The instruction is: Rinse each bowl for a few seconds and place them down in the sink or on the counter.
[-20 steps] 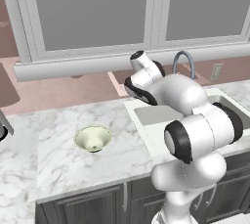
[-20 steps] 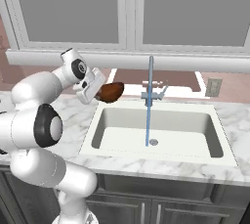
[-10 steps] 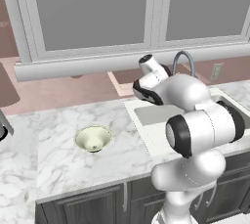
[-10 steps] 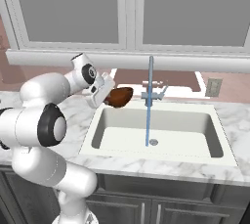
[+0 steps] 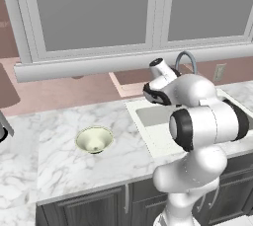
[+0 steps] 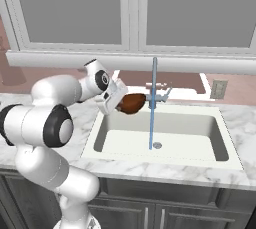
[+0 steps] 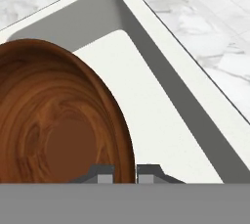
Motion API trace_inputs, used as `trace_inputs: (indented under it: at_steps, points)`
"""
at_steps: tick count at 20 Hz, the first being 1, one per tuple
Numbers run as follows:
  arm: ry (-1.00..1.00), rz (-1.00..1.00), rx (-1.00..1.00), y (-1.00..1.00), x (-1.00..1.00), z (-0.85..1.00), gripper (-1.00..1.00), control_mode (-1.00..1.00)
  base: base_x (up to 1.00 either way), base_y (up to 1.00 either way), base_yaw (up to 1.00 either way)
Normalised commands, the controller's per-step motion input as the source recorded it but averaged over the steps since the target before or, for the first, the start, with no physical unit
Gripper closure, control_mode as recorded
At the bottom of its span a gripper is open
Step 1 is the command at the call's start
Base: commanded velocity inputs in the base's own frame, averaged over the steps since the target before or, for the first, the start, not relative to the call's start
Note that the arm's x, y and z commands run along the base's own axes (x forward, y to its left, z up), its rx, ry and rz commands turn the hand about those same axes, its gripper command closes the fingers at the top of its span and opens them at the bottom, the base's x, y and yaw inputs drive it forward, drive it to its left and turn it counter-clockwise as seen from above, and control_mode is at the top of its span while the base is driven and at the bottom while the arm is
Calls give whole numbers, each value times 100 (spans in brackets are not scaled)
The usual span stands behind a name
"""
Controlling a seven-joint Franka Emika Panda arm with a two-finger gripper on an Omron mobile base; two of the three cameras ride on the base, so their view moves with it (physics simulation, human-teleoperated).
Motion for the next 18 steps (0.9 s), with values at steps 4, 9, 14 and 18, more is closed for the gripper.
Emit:
trace_inputs:
  at_steps: [4,9,14,18]
  points:
    - [0,-2,0,-30,13,-23,100,-100,0,0,0]
    - [0,-1,0,-26,19,-24,100,-100,0,0,0]
    - [0,0,0,-18,26,-20,100,-100,0,0,0]
    - [-1,0,0,-15,31,-15,100,-100,0,0,0]
